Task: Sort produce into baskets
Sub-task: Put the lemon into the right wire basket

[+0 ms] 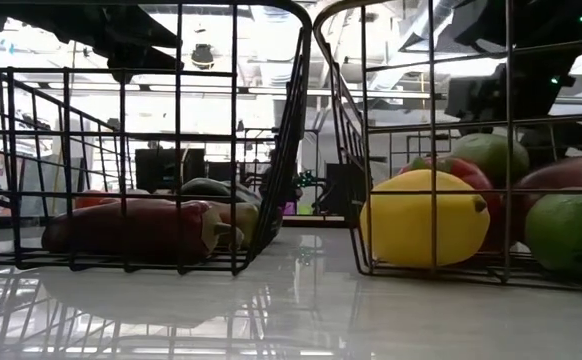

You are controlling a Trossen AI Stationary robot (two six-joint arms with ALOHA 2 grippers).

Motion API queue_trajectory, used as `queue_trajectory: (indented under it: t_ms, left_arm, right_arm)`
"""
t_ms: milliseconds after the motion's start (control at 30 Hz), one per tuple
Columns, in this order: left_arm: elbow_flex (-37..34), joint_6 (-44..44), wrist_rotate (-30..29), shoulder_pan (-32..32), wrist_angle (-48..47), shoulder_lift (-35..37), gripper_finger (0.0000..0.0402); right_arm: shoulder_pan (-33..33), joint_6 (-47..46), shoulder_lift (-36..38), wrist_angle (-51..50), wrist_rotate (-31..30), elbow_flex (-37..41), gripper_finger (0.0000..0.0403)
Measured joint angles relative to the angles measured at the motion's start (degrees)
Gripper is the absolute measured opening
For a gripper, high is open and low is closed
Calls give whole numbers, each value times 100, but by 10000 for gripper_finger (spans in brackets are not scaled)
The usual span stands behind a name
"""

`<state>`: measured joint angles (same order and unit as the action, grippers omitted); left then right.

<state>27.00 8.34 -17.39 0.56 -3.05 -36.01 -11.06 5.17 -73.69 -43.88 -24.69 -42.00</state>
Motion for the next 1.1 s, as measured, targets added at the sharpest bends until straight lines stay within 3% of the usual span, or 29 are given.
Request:
queue_trajectory:
  t_ms: [133, 200, 567, 733, 833, 967, 1100]
  left_arm:
    - [0, 9, 0, 0, 0, 0, 263]
    - [0, 24, 1, 0, 0, 0, 263]
    - [0, 74, 2, 0, -38, 0, 263]
    - [0, 34, 0, 0, -48, 0, 263]
    - [0, 33, 4, 0, -50, 0, 263]
    - [0, 33, 4, 0, -52, 0, 263]
    - [0, 31, 3, 0, -52, 2, 263]
  right_arm:
    - [-62, -221, 0, 4, -679, 0, 285]
    - [-54, -221, 0, 97, -740, 0, 285]
    - [-213, -218, 603, 637, -238, -4, 285]
    - [-127, -507, 769, 445, -353, -4, 285]
    - [-39, -655, 975, 459, 20, -4, 285]
    - [100, -671, 1391, 375, 976, -1, 285]
    - [271, -641, 2050, 556, 1442, 261, 285]
